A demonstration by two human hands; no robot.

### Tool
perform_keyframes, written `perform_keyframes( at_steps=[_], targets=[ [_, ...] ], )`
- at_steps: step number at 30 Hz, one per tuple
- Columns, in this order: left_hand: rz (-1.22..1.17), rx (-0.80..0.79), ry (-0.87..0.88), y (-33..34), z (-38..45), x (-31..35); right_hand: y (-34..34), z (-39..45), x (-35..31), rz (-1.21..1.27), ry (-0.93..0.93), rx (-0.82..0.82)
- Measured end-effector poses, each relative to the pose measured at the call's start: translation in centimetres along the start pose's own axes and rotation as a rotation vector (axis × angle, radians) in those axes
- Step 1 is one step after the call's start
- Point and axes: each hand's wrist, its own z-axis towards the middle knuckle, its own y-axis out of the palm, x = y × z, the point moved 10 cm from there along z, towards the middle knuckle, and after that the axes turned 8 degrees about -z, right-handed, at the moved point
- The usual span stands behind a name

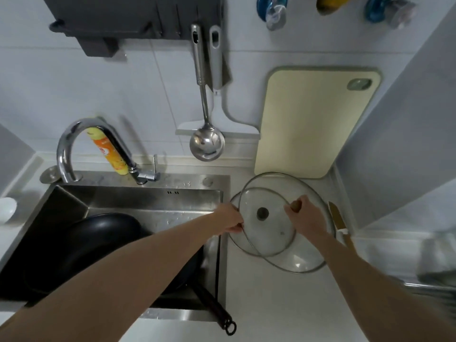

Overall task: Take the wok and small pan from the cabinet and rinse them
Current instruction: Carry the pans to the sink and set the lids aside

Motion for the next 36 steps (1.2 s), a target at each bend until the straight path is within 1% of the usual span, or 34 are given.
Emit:
perform_keyframes(
  at_steps=[7,11,17,19,21,23,25,27,31,34,36],
  targets=[
    [0.06,0.002,0.029,3.0,0.2,1.3,-1.4,0.6,3.2,0.022,-0.025,-0.049],
    [0.1,-0.011,-0.001,3.4,0.8,0.7,-1.3,0.5,3.3,0.007,-0.07,-0.087],
    [0.147,-0.027,-0.013,3.1,1.0,-0.6,-0.5,-0.3,2.4,-0.052,-0.061,-0.122],
    [0.168,-0.071,0.0,3.3,0.9,-0.8,-0.3,-0.4,2.2,-0.05,-0.059,-0.112],
    [0.17,-0.079,0.015,3.3,0.7,-0.8,-0.5,-0.6,2.1,-0.043,-0.061,-0.102],
    [0.125,-0.065,0.004,3.0,0.8,-1.1,-0.9,-0.9,1.9,-0.027,-0.073,-0.081],
    [0.088,-0.087,0.004,2.8,0.5,-1.3,-1.9,-1.7,1.8,0.009,-0.076,-0.03],
    [0.11,-0.117,0.027,2.4,-0.6,-0.9,-3.1,-2.8,0.9,-0.007,-0.088,-0.009],
    [0.175,-0.116,0.09,1.1,-3.7,-0.7,-4.8,-6.5,-0.4,-0.033,-0.095,0.023],
    [0.163,-0.216,0.078,1.5,-6.7,-2.7,-5.2,-11.0,0.3,-0.003,-0.041,0.032],
    [0.143,-0.247,0.054,2.4,-7.6,-4.1,-5.0,-13.1,1.6,0.017,0.001,0.025]
  ],
)
